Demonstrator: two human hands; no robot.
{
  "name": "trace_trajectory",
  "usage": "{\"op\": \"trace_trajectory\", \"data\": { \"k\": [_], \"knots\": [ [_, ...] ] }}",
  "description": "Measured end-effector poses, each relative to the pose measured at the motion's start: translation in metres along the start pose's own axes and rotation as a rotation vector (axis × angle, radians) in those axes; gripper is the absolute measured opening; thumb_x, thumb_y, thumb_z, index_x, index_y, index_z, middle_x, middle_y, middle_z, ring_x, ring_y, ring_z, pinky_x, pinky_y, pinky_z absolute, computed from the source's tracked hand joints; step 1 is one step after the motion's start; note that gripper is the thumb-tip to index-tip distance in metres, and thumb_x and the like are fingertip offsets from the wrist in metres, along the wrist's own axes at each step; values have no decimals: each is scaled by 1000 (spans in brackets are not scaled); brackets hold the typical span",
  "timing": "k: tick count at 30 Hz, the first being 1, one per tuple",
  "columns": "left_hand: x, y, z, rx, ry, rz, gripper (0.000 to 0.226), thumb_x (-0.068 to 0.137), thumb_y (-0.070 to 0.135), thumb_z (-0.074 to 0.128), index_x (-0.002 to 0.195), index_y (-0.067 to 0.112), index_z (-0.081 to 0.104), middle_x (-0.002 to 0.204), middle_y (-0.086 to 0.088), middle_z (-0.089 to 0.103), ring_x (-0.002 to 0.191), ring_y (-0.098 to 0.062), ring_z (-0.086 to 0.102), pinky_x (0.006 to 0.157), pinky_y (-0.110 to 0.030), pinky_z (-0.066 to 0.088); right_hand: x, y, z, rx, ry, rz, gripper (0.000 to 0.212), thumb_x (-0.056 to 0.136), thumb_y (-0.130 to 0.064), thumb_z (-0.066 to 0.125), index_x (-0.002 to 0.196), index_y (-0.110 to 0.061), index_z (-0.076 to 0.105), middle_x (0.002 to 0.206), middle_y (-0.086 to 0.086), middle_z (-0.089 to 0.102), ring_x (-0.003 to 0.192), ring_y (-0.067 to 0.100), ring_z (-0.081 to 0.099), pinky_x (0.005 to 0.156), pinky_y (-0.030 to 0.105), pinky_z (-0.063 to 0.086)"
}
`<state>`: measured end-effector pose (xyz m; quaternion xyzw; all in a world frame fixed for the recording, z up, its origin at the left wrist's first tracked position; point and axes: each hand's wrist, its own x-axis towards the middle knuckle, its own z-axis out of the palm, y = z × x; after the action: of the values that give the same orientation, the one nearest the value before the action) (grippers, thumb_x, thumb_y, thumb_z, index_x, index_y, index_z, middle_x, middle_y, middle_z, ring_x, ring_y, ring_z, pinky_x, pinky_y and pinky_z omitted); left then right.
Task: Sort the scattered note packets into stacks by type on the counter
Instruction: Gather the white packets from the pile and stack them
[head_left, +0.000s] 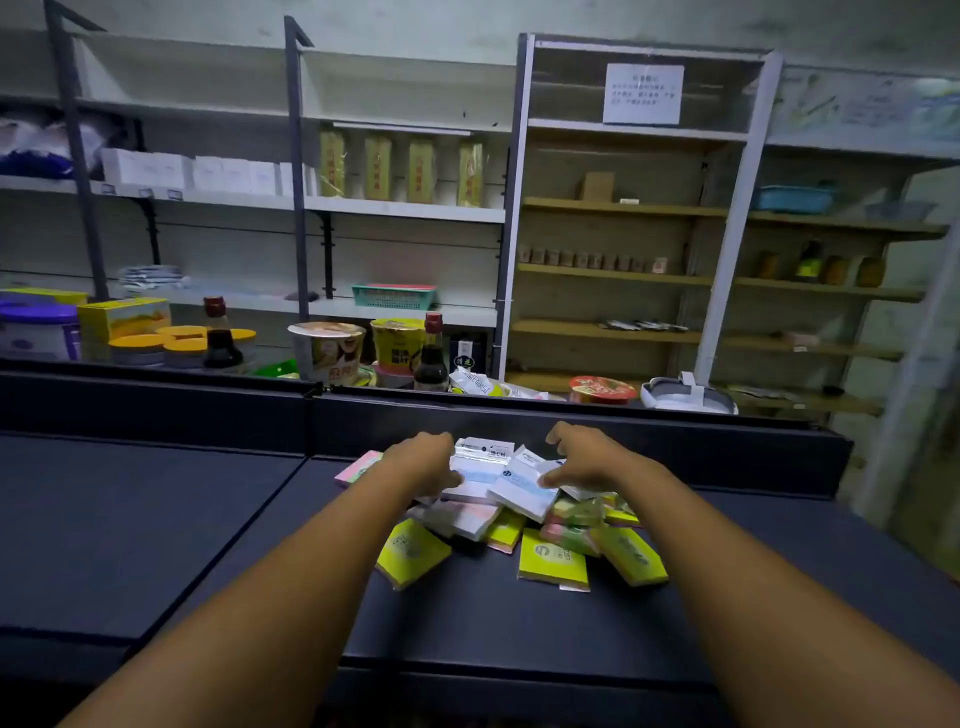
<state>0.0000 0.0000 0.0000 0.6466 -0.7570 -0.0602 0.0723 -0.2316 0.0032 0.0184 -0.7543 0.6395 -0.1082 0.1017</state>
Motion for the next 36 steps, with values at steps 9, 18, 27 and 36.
{"op": "trace_trajectory", "data": {
  "k": [9, 18, 27, 36],
  "knots": [
    [24, 9, 26, -247, 52, -140, 65, 79, 40, 77, 131, 15, 46, 131, -12, 52, 110, -30, 59, 88, -42, 54, 17, 22, 8, 77, 68, 38, 60, 85, -36, 74, 134, -12, 49, 133, 10, 57, 116, 23, 56, 93, 32, 46],
    [21, 14, 17, -569, 187, -240, 41, 71, 19, 84, 105, 13, 62, 109, -9, 67, 91, -26, 64, 79, -38, 56, 12, 33, -6, 126, 97, 41, 54, 86, -31, 74, 131, -13, 52, 131, 8, 57, 114, 22, 56, 94, 33, 48],
    [15, -5, -2, -1014, 429, -218, 28, 83, 13, 76, 109, 11, 66, 106, -11, 69, 84, -24, 68, 68, -36, 61, 6, 37, -15, 44, 27, 109, 47, 88, -36, 71, 126, -12, 55, 128, 8, 57, 112, 24, 57, 94, 36, 49],
    [4, 20, -1, -1392, 264, -75, 34, 86, -1, 69, 119, -3, 62, 114, -16, 69, 89, -26, 69, 65, -27, 58, 5, 43, -12, 34, -29, 244, 47, 90, -44, 67, 66, -20, 35, 68, -2, 38, 58, 12, 38, 52, 26, 30]
  ]
}}
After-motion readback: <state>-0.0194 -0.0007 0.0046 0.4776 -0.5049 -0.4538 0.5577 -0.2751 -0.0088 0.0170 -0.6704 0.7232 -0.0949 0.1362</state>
